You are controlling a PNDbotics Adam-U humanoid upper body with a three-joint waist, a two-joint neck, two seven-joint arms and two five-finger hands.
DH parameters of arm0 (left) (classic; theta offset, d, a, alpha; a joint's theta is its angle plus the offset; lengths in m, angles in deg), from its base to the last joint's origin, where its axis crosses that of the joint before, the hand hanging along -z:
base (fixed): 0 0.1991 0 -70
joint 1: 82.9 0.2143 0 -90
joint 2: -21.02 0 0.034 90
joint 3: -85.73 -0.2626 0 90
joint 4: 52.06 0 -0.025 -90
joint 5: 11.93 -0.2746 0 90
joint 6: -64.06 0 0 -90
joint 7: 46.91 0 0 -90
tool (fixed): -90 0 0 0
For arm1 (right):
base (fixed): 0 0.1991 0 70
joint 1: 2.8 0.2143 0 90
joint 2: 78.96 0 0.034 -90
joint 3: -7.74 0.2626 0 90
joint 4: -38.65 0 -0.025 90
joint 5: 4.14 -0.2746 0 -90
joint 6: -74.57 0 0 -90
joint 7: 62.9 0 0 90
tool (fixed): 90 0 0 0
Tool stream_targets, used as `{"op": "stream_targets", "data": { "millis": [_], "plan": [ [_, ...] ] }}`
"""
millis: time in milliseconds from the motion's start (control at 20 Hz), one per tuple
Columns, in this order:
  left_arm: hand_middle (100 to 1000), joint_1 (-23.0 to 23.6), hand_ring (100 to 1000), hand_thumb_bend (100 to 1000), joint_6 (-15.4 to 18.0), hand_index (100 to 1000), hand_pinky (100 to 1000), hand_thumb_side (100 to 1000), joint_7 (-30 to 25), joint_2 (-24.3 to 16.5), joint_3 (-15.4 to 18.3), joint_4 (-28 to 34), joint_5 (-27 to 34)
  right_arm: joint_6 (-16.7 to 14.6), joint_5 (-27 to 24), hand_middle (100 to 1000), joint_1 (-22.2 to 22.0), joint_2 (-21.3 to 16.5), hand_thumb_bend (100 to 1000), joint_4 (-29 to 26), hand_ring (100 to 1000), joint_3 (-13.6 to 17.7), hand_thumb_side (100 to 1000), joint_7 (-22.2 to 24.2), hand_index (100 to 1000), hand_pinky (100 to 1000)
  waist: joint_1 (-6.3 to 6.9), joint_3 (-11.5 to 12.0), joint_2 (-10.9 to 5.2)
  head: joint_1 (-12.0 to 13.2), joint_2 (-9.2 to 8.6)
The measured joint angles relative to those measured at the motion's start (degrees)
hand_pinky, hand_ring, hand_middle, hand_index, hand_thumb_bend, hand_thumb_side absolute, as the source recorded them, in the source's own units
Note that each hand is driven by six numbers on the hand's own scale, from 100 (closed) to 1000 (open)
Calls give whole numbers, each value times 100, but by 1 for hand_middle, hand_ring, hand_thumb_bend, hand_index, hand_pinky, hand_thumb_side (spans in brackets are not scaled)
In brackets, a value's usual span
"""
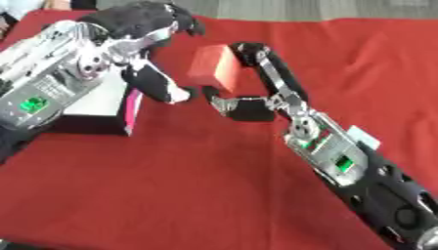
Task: Pick up the objects with one hand, pass them to the other hand, and then place them into the box on the other side of the table.
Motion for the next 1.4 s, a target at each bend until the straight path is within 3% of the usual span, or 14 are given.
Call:
{"op": "stream_targets", "data": {
  "millis": [300, 750, 1400],
  "plan": [
    [786, -8, 841, 290, -41, 890, 788, 269, 140, 52, -75, -67, 31, -10, 9, 504, 3, -6, 100, -1, 635, -8, 100, 40, 580, 800, 0, 0, 0, 3, -25],
    [783, -10, 843, 244, 4, 871, 799, 282, 229, 99, -154, -106, 213, -44, 17, 504, 6, -58, 100, -2, 636, 11, 100, 182, 580, 801, 0, 1, 0, 7, -25],
    [787, 105, 851, 393, 266, 870, 805, 304, 10, -178, -108, 220, 481, -117, 166, 506, 9, -46, 100, 27, 638, -63, 100, 473, 582, 804, 0, 8, 0, 9, -25]
  ]
}}
